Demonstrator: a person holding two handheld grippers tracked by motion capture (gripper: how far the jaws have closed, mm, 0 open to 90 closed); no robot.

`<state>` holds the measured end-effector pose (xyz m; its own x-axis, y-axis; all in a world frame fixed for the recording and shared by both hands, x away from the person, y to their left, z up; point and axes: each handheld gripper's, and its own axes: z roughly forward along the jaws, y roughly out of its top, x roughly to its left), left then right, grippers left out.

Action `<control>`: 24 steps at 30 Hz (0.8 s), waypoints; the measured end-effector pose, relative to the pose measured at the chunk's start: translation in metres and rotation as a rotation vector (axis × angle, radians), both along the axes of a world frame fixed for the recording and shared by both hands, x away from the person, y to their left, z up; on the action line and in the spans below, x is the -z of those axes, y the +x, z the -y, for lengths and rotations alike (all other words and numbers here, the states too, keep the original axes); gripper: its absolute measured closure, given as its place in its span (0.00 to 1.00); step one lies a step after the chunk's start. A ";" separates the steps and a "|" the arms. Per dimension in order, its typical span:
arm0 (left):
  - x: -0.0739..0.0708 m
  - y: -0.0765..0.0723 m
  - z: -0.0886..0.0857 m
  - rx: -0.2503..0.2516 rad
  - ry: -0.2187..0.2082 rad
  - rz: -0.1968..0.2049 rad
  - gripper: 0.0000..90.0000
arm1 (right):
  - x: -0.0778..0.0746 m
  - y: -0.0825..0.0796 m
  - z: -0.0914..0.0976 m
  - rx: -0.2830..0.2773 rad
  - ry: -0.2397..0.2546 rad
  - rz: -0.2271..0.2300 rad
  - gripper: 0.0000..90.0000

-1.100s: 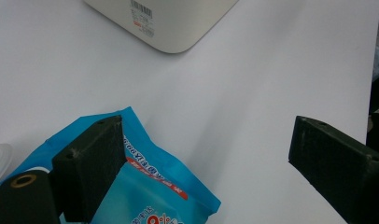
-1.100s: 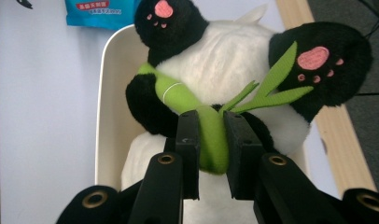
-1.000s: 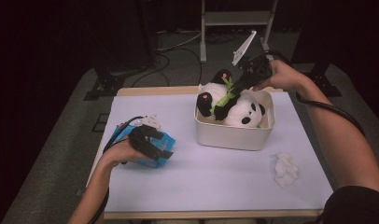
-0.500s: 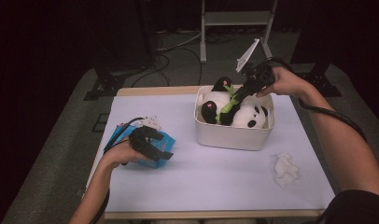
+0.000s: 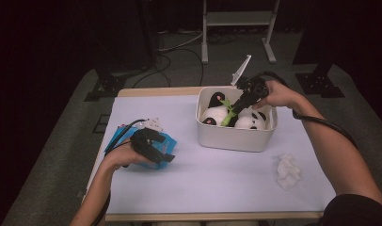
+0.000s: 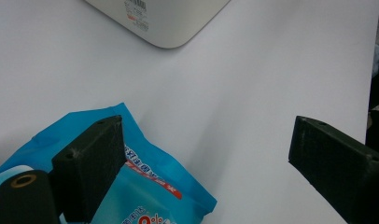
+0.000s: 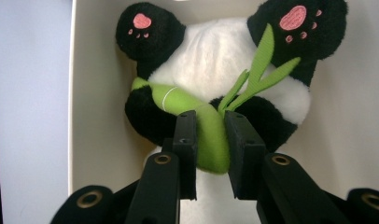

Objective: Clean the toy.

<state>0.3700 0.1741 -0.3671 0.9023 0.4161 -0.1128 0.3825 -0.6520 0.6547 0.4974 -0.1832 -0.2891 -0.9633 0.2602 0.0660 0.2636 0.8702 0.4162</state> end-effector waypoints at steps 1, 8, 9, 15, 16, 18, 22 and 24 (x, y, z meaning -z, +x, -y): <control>0.000 0.000 0.000 -0.002 0.002 0.000 0.11 | 0.001 -0.001 0.000 -0.005 -0.002 0.005 0.82; -0.002 -0.001 0.000 0.000 -0.002 0.007 0.11 | -0.007 -0.005 0.008 0.027 0.037 0.018 0.72; -0.002 -0.001 0.000 0.000 -0.001 0.009 0.11 | -0.009 -0.006 0.009 0.036 0.047 0.016 0.72; -0.004 -0.001 0.000 0.001 -0.003 0.015 0.11 | -0.014 -0.014 0.018 0.057 0.075 0.036 0.67; -0.005 -0.001 0.000 0.001 -0.001 0.019 0.11 | -0.015 -0.015 0.020 0.063 0.082 0.039 0.67; -0.006 0.000 0.000 0.008 0.004 0.023 0.11 | -0.016 -0.018 0.023 0.068 0.096 0.042 0.67; -0.007 -0.001 0.002 0.006 -0.003 0.025 0.11 | -0.019 -0.025 0.028 0.074 0.107 0.046 0.67; -0.007 -0.001 0.003 0.014 0.000 0.028 0.11 | -0.022 -0.029 0.031 0.084 0.115 0.048 0.66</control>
<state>0.3689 0.1713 -0.3605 0.9107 0.4037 -0.0875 0.3551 -0.6570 0.6650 0.4684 -0.2140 -0.2676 -0.9413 0.3332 0.0546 0.3108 0.7919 0.5256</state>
